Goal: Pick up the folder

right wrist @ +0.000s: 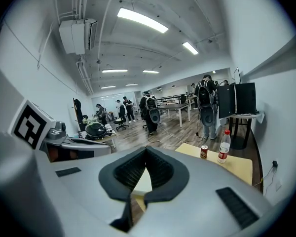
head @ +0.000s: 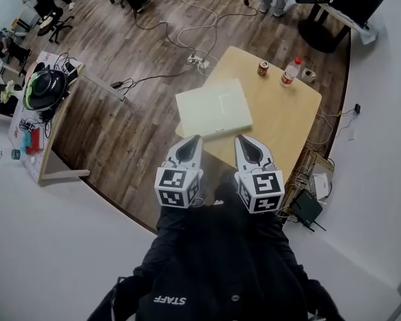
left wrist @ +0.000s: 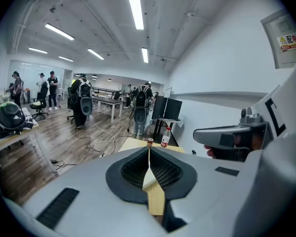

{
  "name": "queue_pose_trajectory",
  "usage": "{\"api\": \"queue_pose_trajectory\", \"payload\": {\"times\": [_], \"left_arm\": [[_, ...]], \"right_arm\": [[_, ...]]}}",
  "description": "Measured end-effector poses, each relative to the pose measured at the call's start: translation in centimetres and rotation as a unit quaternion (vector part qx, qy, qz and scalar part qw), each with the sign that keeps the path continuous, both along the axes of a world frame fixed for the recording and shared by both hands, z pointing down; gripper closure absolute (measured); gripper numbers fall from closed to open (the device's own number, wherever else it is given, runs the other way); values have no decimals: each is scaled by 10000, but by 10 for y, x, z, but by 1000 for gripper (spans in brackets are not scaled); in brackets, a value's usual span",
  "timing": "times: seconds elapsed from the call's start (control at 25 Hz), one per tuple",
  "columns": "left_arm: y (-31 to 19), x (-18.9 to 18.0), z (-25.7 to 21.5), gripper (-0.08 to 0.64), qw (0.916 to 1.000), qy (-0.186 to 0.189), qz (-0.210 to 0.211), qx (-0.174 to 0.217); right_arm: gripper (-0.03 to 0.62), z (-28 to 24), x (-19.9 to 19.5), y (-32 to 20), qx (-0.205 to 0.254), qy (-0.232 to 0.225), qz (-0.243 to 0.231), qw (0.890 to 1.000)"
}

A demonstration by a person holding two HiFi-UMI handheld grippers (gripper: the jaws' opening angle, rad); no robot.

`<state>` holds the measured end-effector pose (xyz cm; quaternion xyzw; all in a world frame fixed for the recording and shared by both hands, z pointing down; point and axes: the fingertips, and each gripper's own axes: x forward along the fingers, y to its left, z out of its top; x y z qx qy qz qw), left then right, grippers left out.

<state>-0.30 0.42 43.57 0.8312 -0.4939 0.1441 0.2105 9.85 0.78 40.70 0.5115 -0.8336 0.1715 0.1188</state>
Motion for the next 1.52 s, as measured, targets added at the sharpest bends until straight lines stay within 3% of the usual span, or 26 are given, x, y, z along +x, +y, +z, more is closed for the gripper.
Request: {"api": "queue_pose_trajectory", "payload": {"times": [0.28, 0.68, 1.04, 1.52], "left_arm": [[-34, 15, 9, 523, 9999, -34, -107, -87], [-58, -1, 34, 523, 9984, -60, -402, -382], [-85, -26, 62, 523, 9972, 27, -384, -645], [-158, -81, 149, 523, 9905, 147, -123, -1364]], "right_arm": [[572, 12, 15, -36, -124, -7, -122, 9998], [572, 35, 15, -62, -403, -14, -240, 9989], [572, 56, 1, -81, -684, 57, -114, 9976], [572, 119, -36, -146, -1337, 292, 121, 9905]]}}
